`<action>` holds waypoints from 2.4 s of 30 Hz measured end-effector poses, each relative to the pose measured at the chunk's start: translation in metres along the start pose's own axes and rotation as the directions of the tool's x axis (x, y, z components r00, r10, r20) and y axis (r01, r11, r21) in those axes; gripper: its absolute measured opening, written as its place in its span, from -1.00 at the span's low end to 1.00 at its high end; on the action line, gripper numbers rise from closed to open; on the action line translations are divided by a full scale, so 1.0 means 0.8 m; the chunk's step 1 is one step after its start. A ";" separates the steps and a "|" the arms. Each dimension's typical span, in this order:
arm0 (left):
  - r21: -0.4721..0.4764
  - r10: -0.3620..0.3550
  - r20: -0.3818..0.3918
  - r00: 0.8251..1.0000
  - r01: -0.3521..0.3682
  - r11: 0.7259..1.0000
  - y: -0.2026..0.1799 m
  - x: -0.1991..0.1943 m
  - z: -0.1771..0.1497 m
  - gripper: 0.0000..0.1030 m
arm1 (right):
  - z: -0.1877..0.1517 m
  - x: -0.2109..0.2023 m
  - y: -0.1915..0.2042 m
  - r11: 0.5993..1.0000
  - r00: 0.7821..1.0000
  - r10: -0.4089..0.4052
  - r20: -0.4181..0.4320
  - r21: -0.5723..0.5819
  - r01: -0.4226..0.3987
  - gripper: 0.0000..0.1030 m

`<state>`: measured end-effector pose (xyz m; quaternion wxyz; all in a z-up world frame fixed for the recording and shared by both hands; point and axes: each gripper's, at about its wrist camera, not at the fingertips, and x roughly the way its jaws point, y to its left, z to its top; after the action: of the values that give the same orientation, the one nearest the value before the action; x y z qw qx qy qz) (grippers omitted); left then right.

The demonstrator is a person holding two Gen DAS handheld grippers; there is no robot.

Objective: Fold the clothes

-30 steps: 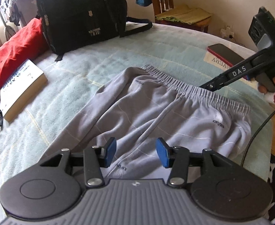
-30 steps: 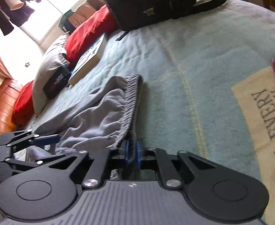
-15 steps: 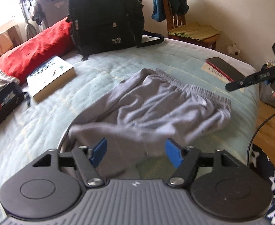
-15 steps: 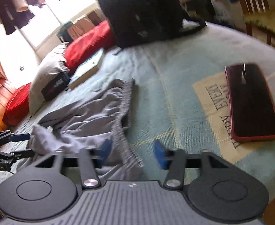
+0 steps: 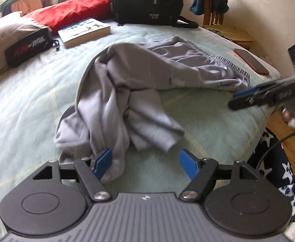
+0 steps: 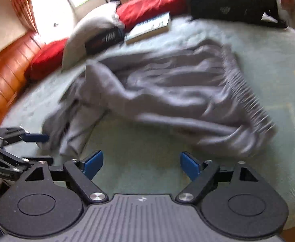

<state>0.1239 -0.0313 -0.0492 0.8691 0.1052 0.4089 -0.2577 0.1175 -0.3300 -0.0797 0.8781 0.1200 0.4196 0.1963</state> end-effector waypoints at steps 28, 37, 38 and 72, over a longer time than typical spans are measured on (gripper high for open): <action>0.095 0.412 0.083 0.907 -0.419 0.903 0.123 0.035 0.074 0.55 | 0.022 -0.013 0.070 0.997 0.998 -0.044 0.050 -0.062 0.047 1.00; 0.086 0.513 0.045 0.857 -0.515 0.853 0.192 0.072 0.116 0.55 | 0.032 -0.007 0.060 0.997 0.995 -0.071 0.073 -0.022 0.073 1.00; 0.077 0.522 0.043 0.852 -0.524 0.848 0.200 0.075 0.123 0.55 | 0.033 -0.006 0.058 0.997 0.995 -0.072 0.073 -0.014 0.074 1.00; -0.180 0.354 -0.170 0.920 -0.382 0.906 0.158 0.114 0.125 0.68 | 0.005 -0.028 0.054 0.994 0.993 0.023 0.113 0.100 -0.035 1.00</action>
<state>0.3057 0.0034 -0.0584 0.8790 0.1053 0.4636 -0.0367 0.0974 -0.3016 -0.0456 0.8899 0.1812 0.3776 0.1805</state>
